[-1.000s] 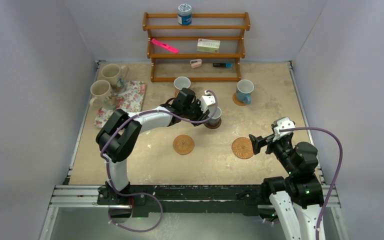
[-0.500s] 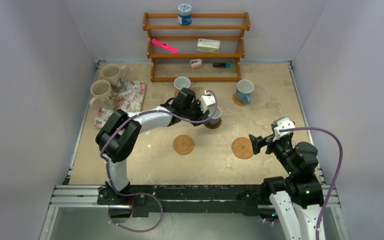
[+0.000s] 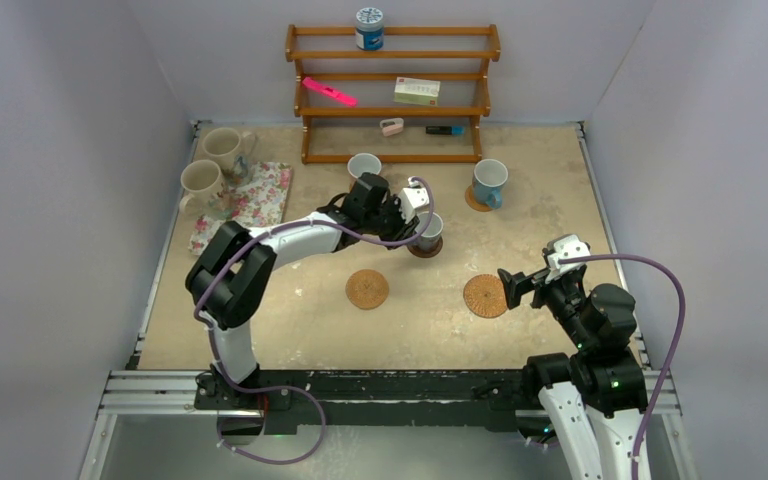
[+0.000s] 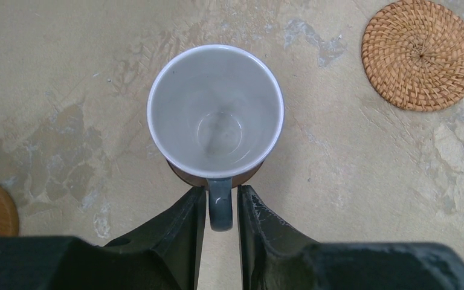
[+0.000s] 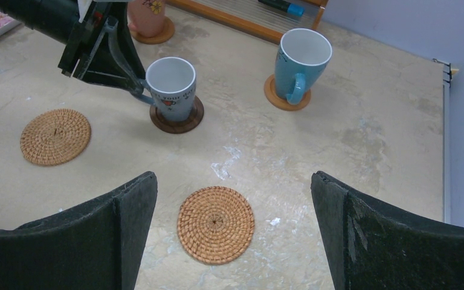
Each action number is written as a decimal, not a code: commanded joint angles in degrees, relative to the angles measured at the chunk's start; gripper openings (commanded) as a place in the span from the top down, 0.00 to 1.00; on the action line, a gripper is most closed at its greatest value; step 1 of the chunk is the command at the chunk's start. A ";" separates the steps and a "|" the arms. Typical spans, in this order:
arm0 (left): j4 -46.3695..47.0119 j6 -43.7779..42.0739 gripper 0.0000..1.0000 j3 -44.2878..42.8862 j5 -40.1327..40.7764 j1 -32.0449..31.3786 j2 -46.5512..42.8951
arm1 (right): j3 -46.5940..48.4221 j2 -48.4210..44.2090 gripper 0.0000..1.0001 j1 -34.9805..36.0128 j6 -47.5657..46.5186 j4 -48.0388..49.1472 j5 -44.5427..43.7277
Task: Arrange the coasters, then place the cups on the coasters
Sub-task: Place the cup on the coaster, then move the cup to the tray.
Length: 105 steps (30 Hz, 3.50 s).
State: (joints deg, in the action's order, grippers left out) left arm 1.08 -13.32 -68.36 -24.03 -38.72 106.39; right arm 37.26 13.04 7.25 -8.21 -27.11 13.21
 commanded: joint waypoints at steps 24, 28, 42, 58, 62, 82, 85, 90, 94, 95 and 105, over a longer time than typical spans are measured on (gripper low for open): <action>-3.98 -3.99 0.70 -0.90 -4.50 -0.30 -7.43 | -0.11 -0.43 0.01 0.31 -0.48 0.75 1.20; -3.72 -4.08 0.70 -0.66 -4.91 -0.30 -8.23 | -0.12 -0.56 0.01 0.31 -0.49 0.72 1.20; 3.54 -1.64 0.71 3.63 -5.07 -0.22 -12.51 | -0.16 -0.63 0.01 0.31 -0.49 0.72 1.19; 17.58 5.06 0.60 12.15 -2.01 1.58 -17.97 | -0.16 -0.59 0.01 0.31 -0.52 0.74 1.11; 18.15 5.99 0.52 12.42 -1.81 2.10 -18.14 | -0.13 -0.58 0.01 0.31 -0.58 0.71 1.11; 22.66 7.29 0.00 15.16 1.13 2.79 -19.59 | -0.16 -0.50 0.01 0.31 -0.58 0.71 1.27; 23.24 7.81 0.00 15.24 1.16 2.95 -19.55 | -0.16 -0.44 0.01 0.31 -0.52 0.74 1.29; 23.29 7.55 0.00 15.03 -1.56 3.04 -19.12 | -0.13 -0.46 0.01 0.32 -0.51 0.71 1.29; 23.28 8.19 0.00 14.83 -0.76 3.12 -19.19 | -0.19 -0.44 0.01 0.32 -0.67 0.73 1.29; 23.39 8.22 0.00 14.83 -0.57 3.19 -19.32 | -0.11 -0.39 0.01 0.31 -0.67 0.69 1.33; 23.91 6.36 0.00 15.32 3.21 3.62 -21.08 | -0.13 -0.29 0.01 0.31 -0.67 0.75 1.25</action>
State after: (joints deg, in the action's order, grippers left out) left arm 21.98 -6.55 -53.52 -22.50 -35.94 88.07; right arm 37.23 13.02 7.25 -8.29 -27.11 13.21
